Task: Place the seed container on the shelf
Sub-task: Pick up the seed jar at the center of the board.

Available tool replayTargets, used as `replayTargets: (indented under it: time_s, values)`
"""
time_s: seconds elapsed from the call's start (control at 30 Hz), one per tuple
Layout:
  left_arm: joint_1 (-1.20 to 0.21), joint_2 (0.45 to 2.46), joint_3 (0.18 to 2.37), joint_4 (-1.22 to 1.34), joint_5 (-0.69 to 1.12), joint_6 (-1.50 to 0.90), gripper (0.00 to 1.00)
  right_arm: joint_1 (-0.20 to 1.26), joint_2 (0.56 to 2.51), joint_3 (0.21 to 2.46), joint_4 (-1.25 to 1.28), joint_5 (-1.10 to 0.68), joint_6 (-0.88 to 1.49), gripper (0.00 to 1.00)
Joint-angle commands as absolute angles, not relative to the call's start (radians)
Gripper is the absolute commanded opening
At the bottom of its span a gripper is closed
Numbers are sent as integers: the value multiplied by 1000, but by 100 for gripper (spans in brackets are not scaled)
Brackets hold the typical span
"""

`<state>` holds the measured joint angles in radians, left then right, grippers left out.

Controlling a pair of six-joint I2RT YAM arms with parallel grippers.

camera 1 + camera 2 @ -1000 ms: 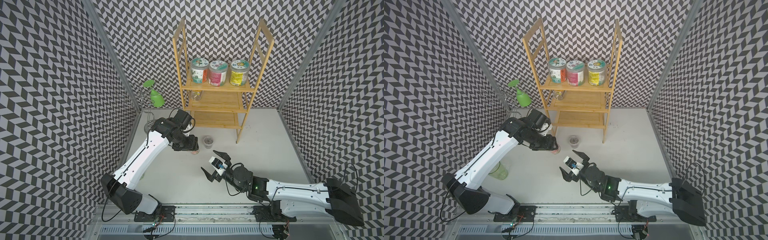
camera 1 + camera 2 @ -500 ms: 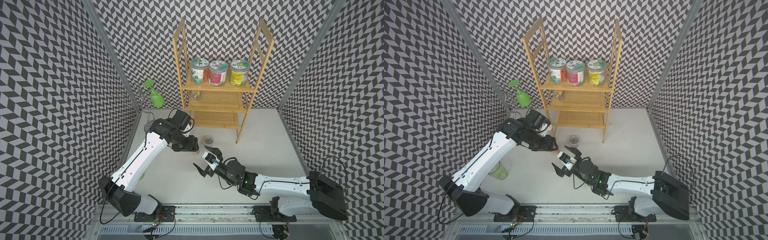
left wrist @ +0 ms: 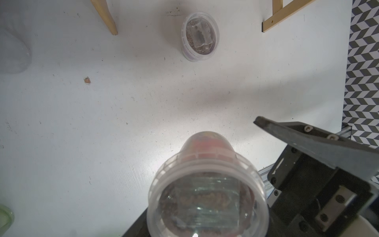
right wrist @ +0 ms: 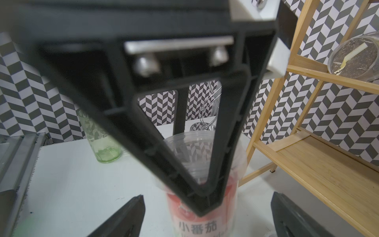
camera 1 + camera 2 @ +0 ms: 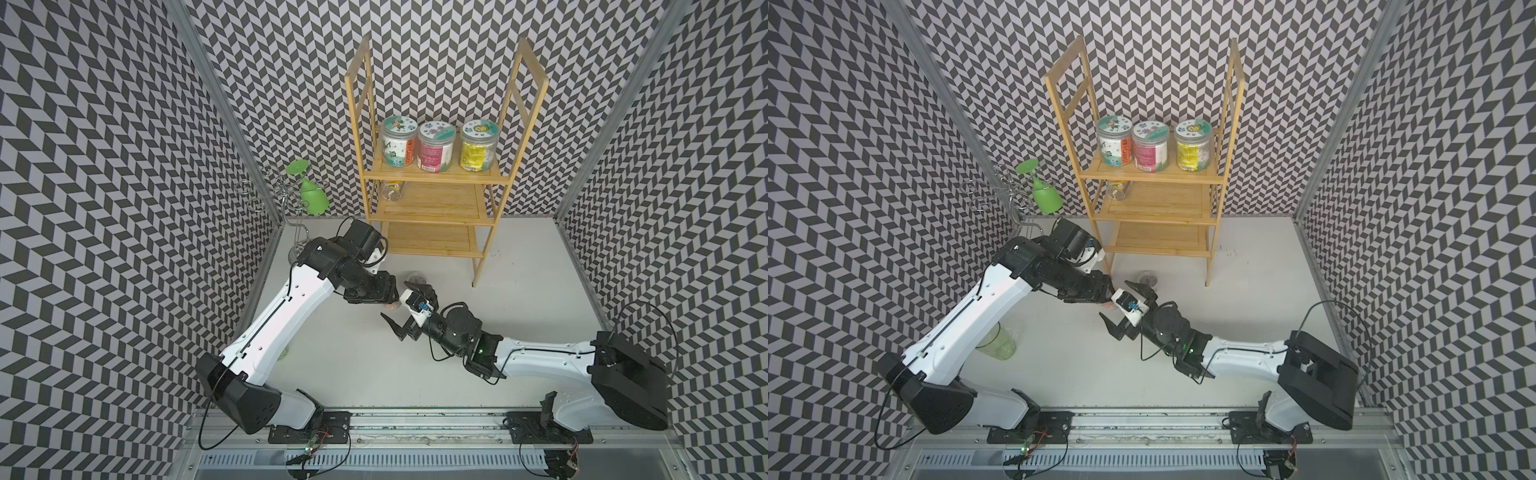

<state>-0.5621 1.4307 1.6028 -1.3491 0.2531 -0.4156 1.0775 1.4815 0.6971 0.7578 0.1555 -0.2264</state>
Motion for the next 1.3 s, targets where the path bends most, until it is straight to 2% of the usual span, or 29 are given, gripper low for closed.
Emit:
replayTargets:
  time_s: [0.0,0.2,0.53,0.9,1.27]
  values:
    - [-558,1402,1606,-1343,269,-400,70,1075,1511,725,823,127,-209,100]
    - [-560,1400,1603,-1345,274,-400,70,1069,1542,744,824,118,-198,100]
    - [-561,1396,1589,-1340,287,-397,70,1047,1562,771,811,111,-166,86]
    - [-560,1393,1602,-1342,290,-397,70,1040,1586,790,795,105,-157,83]
    - [-563,1386,1601,-1342,298,-398,72,1038,1582,790,770,90,-158,70]
